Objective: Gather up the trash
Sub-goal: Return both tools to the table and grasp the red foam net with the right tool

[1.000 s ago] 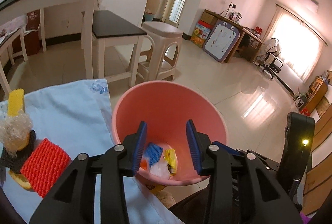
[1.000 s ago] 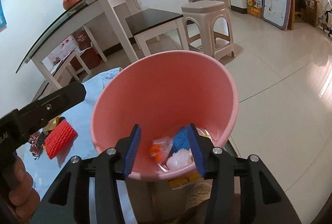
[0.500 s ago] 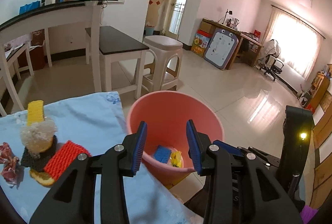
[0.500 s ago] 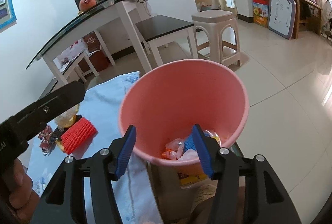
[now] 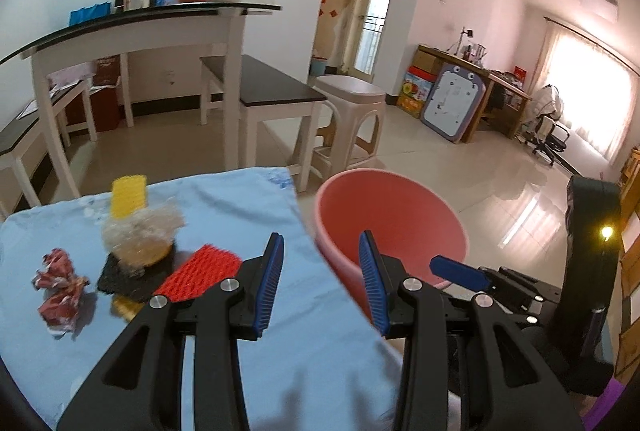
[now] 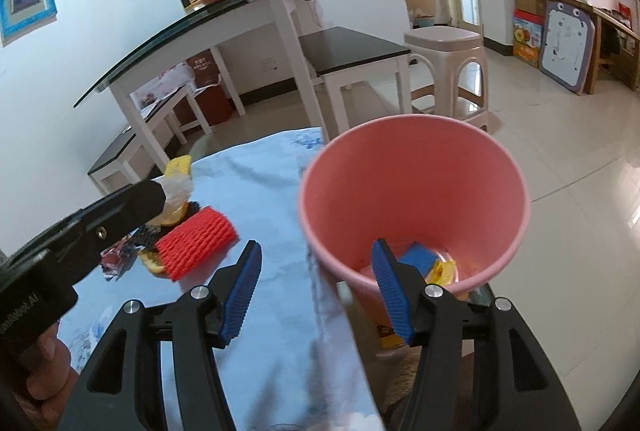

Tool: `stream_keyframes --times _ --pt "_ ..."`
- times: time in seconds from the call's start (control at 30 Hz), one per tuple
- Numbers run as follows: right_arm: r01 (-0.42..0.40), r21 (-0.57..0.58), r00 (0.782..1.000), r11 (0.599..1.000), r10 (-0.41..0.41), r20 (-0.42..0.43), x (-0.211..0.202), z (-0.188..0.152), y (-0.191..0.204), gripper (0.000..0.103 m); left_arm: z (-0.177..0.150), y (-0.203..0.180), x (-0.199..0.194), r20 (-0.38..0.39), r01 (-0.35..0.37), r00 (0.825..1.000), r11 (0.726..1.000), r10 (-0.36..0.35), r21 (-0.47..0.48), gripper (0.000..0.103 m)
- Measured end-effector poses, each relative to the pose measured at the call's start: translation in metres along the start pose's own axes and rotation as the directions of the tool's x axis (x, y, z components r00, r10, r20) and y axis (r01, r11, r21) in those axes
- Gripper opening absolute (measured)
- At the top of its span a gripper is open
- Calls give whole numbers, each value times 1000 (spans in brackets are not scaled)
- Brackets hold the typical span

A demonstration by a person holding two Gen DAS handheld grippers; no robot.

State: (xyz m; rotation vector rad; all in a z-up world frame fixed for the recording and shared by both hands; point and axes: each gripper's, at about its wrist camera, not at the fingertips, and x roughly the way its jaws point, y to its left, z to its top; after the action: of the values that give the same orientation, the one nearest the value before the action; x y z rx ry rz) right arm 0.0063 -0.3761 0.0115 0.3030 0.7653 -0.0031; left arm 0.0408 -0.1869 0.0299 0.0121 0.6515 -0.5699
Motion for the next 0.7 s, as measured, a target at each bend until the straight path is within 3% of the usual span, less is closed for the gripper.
stream_keyframes --times 0.7 --pt "-115 -42 990 993 111 -87 37 -17 73 57 -52 101 -45 -13 -150 989 980 150 -133 40"
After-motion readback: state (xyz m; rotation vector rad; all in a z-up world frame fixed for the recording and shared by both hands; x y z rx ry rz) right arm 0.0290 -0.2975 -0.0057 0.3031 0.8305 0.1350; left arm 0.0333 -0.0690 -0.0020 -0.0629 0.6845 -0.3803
